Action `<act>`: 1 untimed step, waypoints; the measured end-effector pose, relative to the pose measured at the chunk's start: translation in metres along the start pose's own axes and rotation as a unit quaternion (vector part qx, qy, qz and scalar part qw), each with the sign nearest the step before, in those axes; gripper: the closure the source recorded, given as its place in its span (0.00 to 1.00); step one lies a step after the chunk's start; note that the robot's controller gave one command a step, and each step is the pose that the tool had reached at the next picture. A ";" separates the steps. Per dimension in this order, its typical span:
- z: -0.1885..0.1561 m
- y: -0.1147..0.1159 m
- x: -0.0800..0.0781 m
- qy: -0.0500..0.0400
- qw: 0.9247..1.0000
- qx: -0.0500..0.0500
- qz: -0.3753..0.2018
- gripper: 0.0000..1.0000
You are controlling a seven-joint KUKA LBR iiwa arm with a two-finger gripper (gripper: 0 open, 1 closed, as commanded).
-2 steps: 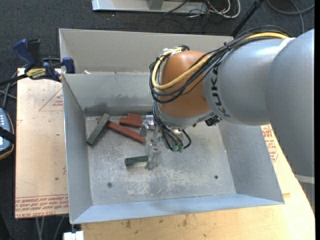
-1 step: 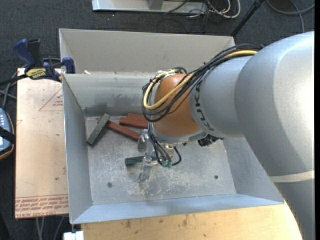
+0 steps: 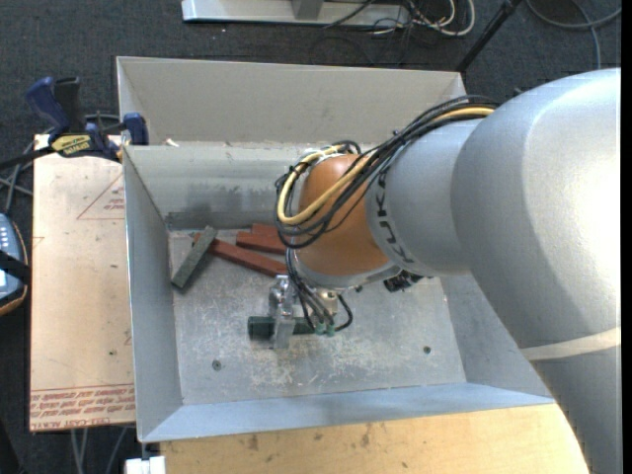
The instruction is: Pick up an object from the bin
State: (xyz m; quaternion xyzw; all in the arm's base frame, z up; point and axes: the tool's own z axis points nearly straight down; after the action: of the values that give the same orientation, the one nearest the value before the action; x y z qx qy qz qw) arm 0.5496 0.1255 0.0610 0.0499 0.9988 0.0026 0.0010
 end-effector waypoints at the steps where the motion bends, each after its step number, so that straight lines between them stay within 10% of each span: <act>1: -0.002 0.000 0.000 -0.001 1.000 0.000 -0.003 1.00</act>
Offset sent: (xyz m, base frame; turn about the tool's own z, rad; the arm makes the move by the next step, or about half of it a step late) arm 0.0002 0.0001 0.1022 0.0000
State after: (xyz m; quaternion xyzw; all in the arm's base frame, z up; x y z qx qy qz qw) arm 0.5499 0.1253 0.0630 0.0472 0.9989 0.0026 0.0024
